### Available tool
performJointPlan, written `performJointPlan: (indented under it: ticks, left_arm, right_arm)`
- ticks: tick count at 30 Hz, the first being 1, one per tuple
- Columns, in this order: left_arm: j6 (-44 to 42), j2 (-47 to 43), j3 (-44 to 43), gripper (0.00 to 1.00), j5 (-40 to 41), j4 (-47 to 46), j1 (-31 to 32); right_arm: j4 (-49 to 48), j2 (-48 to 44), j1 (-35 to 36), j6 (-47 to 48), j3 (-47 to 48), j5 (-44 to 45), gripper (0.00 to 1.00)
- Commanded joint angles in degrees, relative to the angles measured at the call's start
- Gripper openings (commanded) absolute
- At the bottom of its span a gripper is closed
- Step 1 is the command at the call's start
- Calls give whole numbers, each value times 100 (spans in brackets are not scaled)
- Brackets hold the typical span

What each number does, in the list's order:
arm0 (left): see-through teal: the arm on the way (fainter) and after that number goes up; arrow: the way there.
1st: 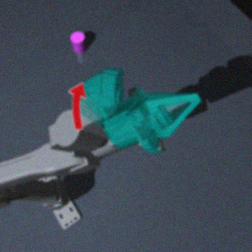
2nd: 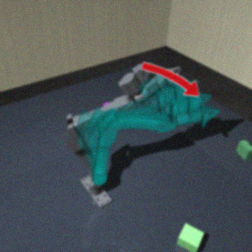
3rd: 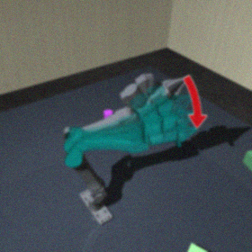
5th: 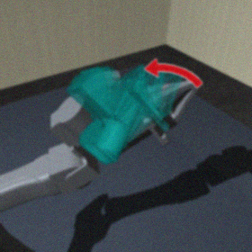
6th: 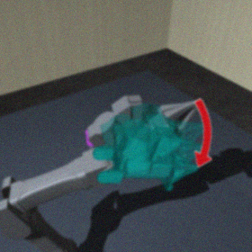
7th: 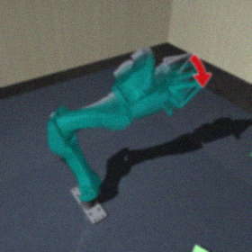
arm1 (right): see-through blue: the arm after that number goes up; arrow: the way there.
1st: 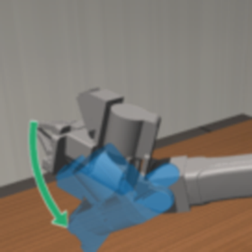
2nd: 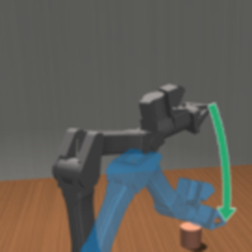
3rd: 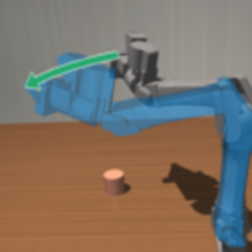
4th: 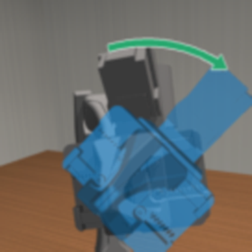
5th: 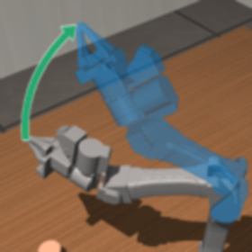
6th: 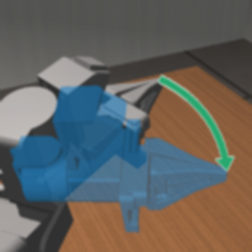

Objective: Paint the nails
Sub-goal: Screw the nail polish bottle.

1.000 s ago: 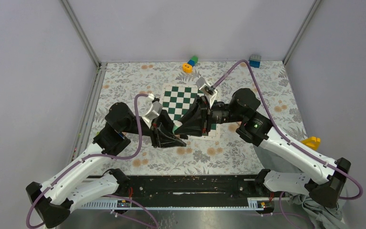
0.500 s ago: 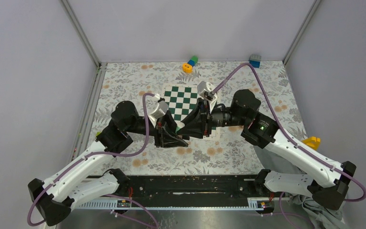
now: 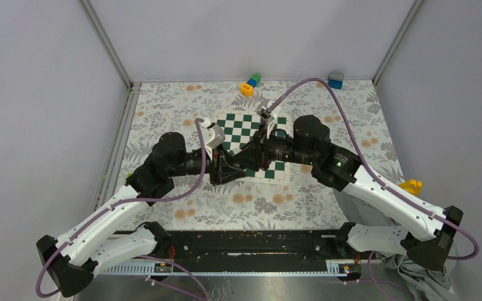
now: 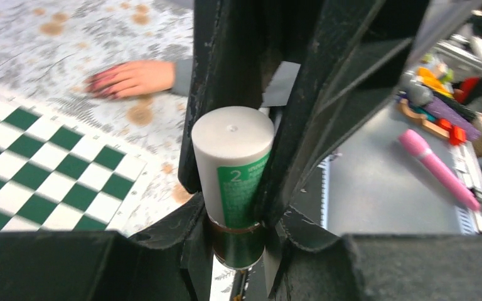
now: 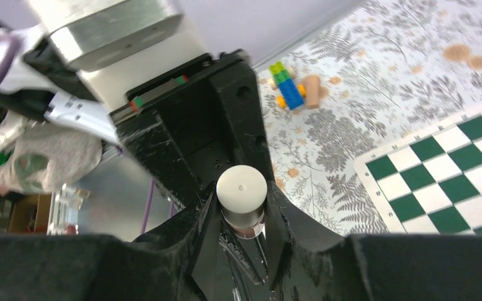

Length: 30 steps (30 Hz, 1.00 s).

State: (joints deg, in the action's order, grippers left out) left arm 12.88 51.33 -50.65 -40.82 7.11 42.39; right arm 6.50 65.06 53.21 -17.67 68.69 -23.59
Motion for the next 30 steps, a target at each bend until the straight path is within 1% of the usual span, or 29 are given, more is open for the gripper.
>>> performJointPlan:
  ticks: [1,5,7,12,18,19,20,22,27,29,30]
  left_arm:
    - [-330,-75,-307,0,1799,121,-22]
    - [-453,-87,-292,0,2435,276,-19]
    - [-507,-42,-329,0,2616,358,-19]
    - [-556,46,-380,0,2947,510,-12]
    - [-616,70,-407,0,3082,591,-8]
    - [-622,72,-416,0,3074,591,-10]
    - [-636,74,-425,0,3053,603,-9]
    - [-663,89,-444,0,2998,629,-16]
    - [-750,85,-454,0,2776,615,-7]
    - [-780,58,-424,0,2641,570,-10]
    - [-798,47,-413,0,2548,540,-8]
  right_arm:
    - [274,300,159,-883,219,890,0]
    - [273,585,184,-1525,222,1393,0]
    - [258,703,230,-1694,251,1589,0]
    - [280,852,358,-1838,326,2089,0]
    - [216,873,427,-1886,276,2265,0]
    - [189,836,423,-1887,250,2271,1]
    - [169,801,427,-1882,220,2281,5]
    - [113,711,426,-1859,164,2296,17]
    - [-67,451,427,-1740,3,2252,53]
    - [-70,318,427,-1634,-20,2302,65]
    - [-59,237,427,-1589,-40,2328,69]
